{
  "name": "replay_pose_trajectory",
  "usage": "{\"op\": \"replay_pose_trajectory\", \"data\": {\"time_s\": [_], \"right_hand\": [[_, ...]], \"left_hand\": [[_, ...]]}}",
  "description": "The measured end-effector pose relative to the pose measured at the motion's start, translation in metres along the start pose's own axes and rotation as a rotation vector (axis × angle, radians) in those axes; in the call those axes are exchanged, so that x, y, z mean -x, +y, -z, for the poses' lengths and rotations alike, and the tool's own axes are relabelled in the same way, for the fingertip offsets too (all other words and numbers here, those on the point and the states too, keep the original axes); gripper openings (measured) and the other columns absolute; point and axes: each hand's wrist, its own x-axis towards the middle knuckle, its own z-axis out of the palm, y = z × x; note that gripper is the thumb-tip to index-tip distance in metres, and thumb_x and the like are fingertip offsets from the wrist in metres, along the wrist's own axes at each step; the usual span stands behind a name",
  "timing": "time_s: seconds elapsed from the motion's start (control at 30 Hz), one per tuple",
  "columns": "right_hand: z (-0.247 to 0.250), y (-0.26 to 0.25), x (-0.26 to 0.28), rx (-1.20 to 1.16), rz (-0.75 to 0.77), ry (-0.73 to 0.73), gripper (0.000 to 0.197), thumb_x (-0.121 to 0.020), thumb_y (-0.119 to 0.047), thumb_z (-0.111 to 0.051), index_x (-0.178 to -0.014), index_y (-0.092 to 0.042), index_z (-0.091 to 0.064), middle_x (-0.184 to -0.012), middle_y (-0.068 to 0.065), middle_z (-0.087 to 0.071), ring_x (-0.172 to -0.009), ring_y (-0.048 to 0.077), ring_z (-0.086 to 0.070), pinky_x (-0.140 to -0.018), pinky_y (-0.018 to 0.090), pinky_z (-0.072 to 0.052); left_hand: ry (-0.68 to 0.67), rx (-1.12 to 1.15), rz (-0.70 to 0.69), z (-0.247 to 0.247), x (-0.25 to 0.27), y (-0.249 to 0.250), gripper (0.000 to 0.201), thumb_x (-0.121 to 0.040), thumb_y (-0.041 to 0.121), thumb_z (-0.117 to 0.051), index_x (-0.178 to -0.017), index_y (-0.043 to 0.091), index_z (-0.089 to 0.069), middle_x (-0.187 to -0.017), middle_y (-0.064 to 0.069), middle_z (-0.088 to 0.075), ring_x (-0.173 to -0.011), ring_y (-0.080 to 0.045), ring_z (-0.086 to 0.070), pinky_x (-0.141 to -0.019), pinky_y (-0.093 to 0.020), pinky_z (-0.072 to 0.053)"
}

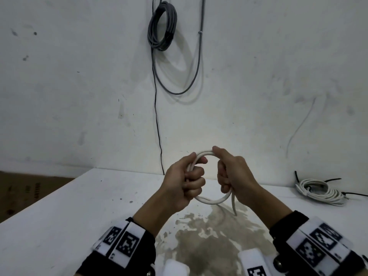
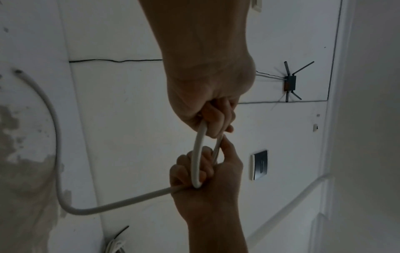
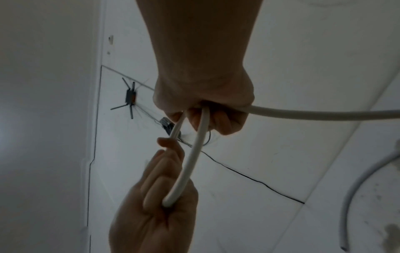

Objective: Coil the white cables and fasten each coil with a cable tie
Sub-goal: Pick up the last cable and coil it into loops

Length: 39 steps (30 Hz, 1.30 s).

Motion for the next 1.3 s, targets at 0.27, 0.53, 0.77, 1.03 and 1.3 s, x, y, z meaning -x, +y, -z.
{"op": "replay_pose_trajectory", "data": {"time_s": [0.27, 0.53, 0.77, 1.03, 1.3], "right_hand": [[0.019, 0.006, 0.006, 0.016, 0.084, -0.325, 0.061, -0.077, -0.067, -0.041, -0.064, -0.009, -0.057, -0.060, 0.009, -0.060, -0.057, 0.023, -0.061, -0.066, 0.033, -0.052], [0.041, 0.081, 0.000, 0.493, 0.216, -0.244, 0.024, -0.095, -0.026, -0.046, -0.075, -0.018, -0.057, -0.064, -0.002, -0.062, -0.069, 0.013, -0.061, -0.084, 0.047, -0.050], [0.021, 0.076, -0.002, 0.829, 0.484, -0.308, 0.039, -0.100, -0.029, -0.036, -0.135, -0.044, -0.035, -0.062, -0.003, -0.043, -0.053, 0.008, -0.038, -0.055, 0.018, -0.032], [0.002, 0.071, 0.001, 0.985, 0.835, -0.233, 0.026, -0.097, -0.033, -0.038, -0.118, -0.035, -0.053, -0.072, 0.000, -0.038, -0.062, 0.018, -0.037, -0.059, 0.017, -0.022], [0.009, 0.056, -0.008, 0.958, 0.917, -0.022, 0.018, -0.091, -0.032, -0.037, -0.097, -0.029, -0.054, -0.072, -0.003, -0.033, -0.063, 0.013, -0.037, -0.063, 0.030, -0.030]], "left_hand": [[-0.088, 0.219, -0.140, 0.005, -0.001, 0.021, 0.020, -0.081, 0.026, -0.044, -0.064, 0.015, -0.048, -0.043, 0.007, -0.012, -0.035, -0.004, -0.005, -0.031, -0.015, -0.004], [-0.088, 0.220, -0.432, 0.020, 0.009, 0.085, 0.033, -0.091, 0.026, -0.037, -0.062, 0.018, -0.051, -0.038, 0.006, -0.020, -0.036, -0.009, -0.007, -0.026, -0.016, -0.012], [0.176, 0.082, -0.656, 0.016, 0.008, 0.089, 0.031, -0.102, 0.027, -0.029, -0.077, 0.017, -0.045, -0.045, 0.010, -0.034, -0.034, -0.003, -0.027, -0.035, -0.014, -0.023], [0.199, -1.307, -0.770, 0.018, 0.001, 0.042, 0.022, -0.098, 0.005, -0.029, -0.115, 0.019, -0.030, -0.117, 0.002, -0.056, -0.084, -0.008, -0.062, -0.066, -0.021, -0.046], [0.142, -2.279, -0.554, 0.027, 0.003, 0.012, 0.034, -0.102, 0.028, -0.024, -0.131, 0.011, -0.028, -0.097, -0.004, -0.062, -0.066, -0.025, -0.060, -0.058, -0.032, -0.044]]}}
